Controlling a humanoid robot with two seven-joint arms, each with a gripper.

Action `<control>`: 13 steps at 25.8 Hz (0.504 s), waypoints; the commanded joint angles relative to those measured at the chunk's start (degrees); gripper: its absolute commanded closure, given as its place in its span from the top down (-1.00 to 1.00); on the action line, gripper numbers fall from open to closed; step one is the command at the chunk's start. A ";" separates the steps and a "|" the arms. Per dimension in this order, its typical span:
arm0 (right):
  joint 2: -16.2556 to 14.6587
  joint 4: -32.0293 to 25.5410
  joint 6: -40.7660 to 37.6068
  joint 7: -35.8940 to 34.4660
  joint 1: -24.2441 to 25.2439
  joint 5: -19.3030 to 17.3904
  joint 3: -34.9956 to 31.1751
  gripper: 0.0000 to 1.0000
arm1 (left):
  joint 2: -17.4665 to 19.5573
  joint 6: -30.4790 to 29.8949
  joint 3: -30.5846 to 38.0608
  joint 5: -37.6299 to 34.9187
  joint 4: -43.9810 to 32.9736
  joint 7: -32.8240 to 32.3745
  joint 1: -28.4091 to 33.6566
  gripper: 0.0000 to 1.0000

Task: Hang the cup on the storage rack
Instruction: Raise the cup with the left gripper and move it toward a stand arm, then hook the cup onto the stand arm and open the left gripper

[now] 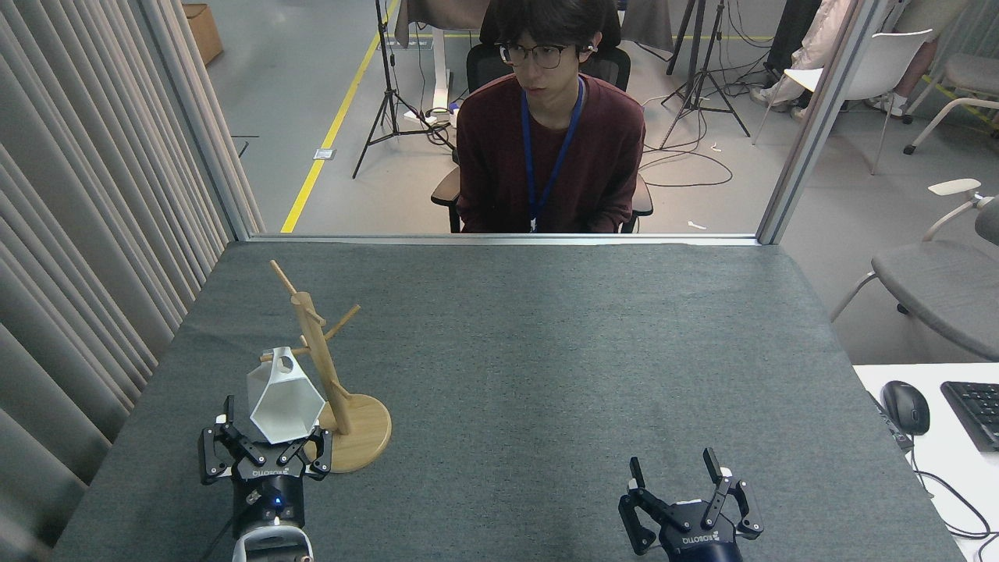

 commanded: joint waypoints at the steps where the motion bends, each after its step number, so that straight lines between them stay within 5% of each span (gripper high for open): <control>1: 0.01 -0.04 0.00 -0.13 -0.04 0.00 -0.04 0.97 | 0.12 0.15 -1.14 0.09 -0.06 0.08 1.06 1.00; 7: -0.08 0.05 0.09 -0.57 -0.12 -0.18 -0.04 0.97 | 0.65 0.24 -2.99 2.54 1.26 0.00 5.45 1.00; 13: -0.87 0.05 0.44 -0.39 -0.12 -0.09 -0.04 0.97 | 2.23 -13.39 -11.25 18.45 -9.38 -0.62 15.21 1.00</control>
